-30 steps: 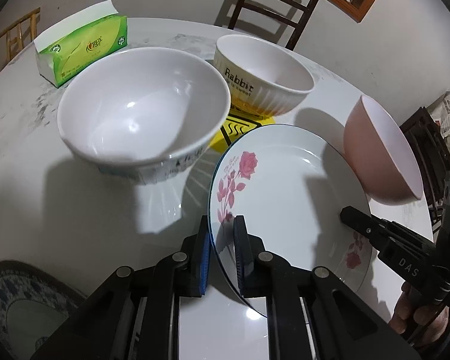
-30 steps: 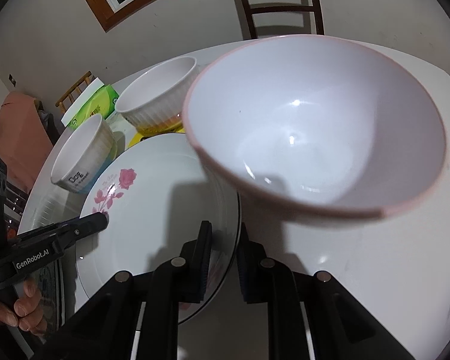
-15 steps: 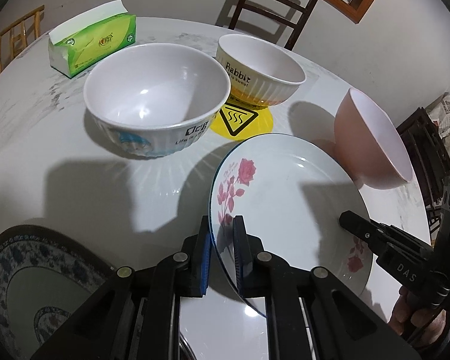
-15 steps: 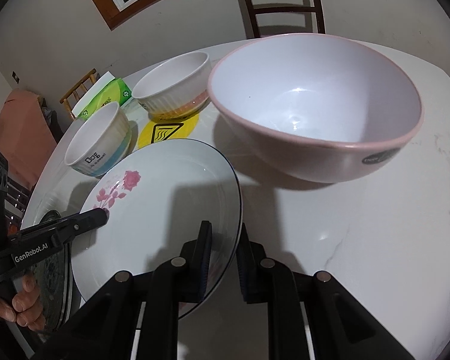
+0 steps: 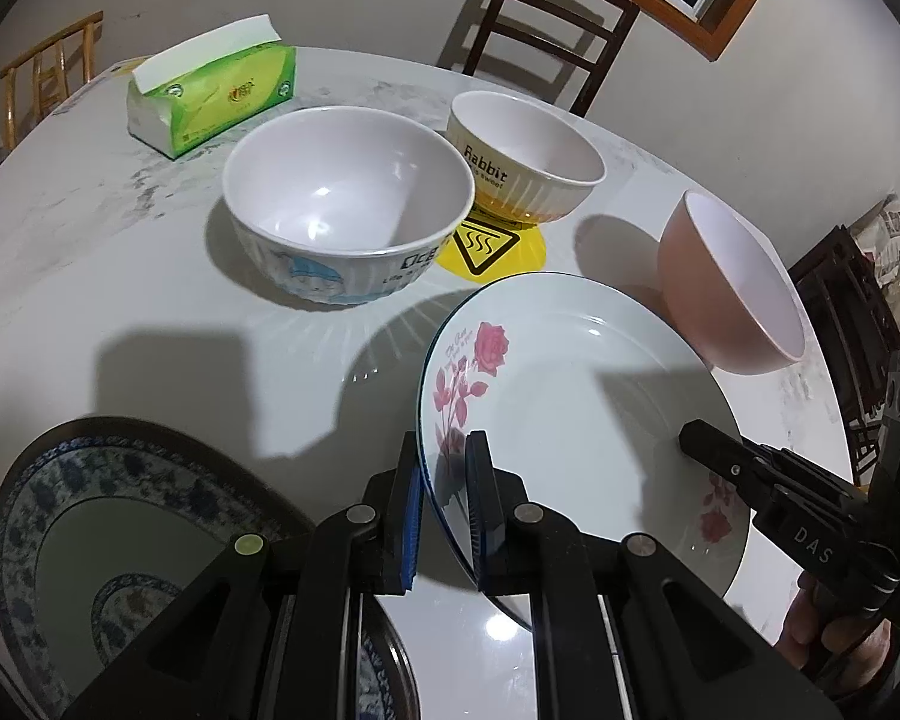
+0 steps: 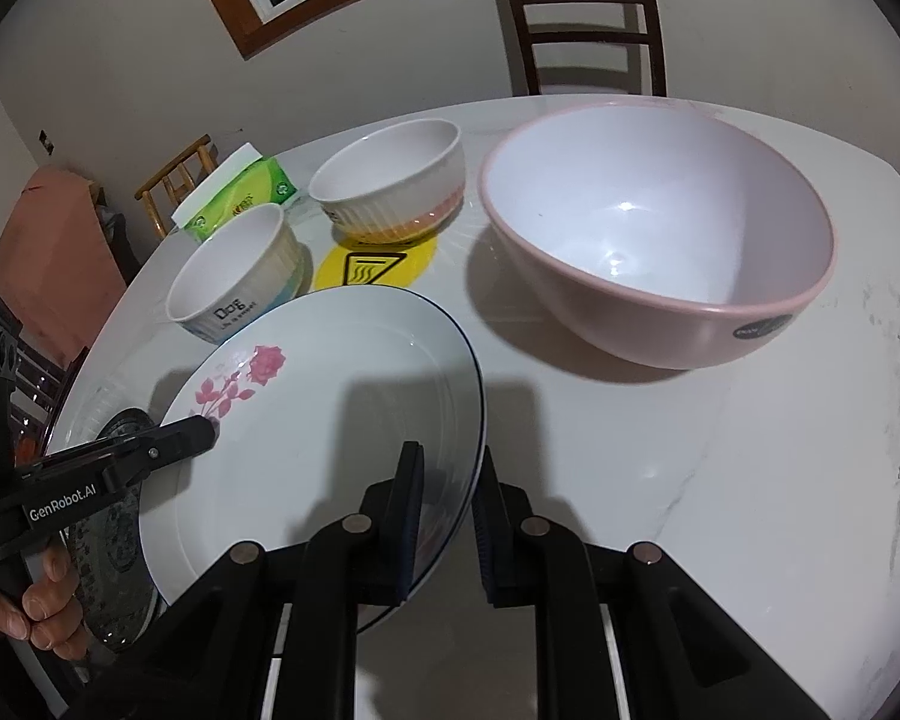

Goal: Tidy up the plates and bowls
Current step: 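Lift the pink-flowered white plate by its rim with the left tool, then carry the held plate over the blue-and-white plates and lower it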

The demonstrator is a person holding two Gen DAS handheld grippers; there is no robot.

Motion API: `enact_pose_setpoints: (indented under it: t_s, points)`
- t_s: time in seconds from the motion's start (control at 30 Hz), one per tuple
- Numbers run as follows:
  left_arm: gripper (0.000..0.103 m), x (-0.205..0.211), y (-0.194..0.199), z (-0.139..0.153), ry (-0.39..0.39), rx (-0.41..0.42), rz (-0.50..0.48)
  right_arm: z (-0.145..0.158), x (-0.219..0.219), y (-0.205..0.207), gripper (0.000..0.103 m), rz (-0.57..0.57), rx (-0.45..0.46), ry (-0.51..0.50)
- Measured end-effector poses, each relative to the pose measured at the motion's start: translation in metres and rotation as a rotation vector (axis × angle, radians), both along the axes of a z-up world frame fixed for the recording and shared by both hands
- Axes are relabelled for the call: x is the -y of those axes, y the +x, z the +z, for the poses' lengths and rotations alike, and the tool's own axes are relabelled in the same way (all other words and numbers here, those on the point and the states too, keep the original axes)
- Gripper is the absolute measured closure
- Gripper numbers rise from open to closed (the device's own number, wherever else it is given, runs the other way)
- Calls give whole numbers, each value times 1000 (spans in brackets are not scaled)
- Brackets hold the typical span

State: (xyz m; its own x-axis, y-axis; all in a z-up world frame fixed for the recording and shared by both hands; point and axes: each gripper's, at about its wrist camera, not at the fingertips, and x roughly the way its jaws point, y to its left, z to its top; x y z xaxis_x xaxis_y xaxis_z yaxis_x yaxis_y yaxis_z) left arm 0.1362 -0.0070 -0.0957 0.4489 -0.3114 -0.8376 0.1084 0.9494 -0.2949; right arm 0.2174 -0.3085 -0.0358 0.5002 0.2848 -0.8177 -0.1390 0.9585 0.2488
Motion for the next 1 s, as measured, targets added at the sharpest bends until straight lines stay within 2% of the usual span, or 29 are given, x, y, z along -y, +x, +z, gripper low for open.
enact_pose_setpoints:
  t_s: [0.37,1.0]
  points:
    - [93,-22,-22,14,3,20,39,17,-17,-18,87,36,25,7]
    - [93,-79,-61,31,1,42,126,33,-72,-43,87,123,44,11]
